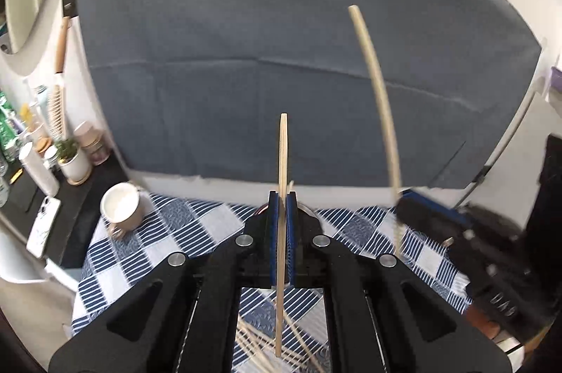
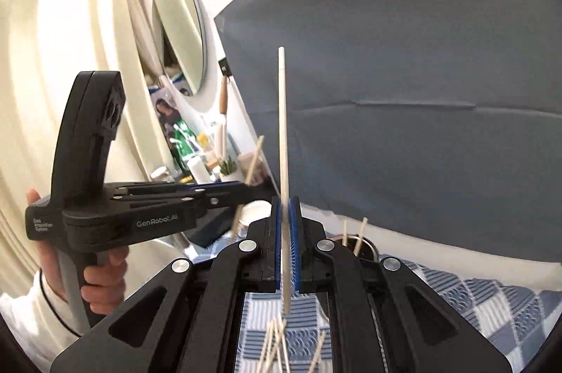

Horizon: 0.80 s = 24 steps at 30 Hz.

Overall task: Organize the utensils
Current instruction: 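Raise the left tool's skewer above the cup while the right tool raises its skewer, then drop both skewers into the black cup and open both tools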

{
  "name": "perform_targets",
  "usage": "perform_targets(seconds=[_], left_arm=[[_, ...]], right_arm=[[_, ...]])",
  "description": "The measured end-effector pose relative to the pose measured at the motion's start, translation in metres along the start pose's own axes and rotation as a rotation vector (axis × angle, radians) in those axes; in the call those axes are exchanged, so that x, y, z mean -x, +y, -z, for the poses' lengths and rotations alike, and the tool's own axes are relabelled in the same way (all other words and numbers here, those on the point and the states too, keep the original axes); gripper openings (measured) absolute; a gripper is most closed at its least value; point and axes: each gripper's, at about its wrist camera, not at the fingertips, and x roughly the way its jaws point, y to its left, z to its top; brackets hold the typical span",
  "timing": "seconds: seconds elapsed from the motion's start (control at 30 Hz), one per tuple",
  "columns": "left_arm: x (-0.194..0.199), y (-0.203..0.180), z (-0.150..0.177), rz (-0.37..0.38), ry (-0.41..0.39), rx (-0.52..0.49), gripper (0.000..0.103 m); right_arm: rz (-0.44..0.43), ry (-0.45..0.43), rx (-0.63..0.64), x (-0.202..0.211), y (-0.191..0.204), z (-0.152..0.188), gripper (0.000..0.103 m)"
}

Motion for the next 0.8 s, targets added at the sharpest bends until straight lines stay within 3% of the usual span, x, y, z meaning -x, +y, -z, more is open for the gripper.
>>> perform_targets(seconds=[0.3,0.63,0.8], left_arm=[[-0.034,0.034,-0.024,0.146,-0.068,0.036,0.005],[-0.092,0.055,-0.023,0.298,-0.101,0.053,0.005],[-0.115,0.053,-0.017,0.368,-0.14,0.01,0.005]], right_arm=[[-0.04,-0.019,-0.056,-0.042,-0.03,0.002,0.005],[0.006,0.019,-0.146,-0.098,-0.066,0.029,0.005],[0.045,0.038,-0.166,-0.114,-0.079,0.042,0.005]])
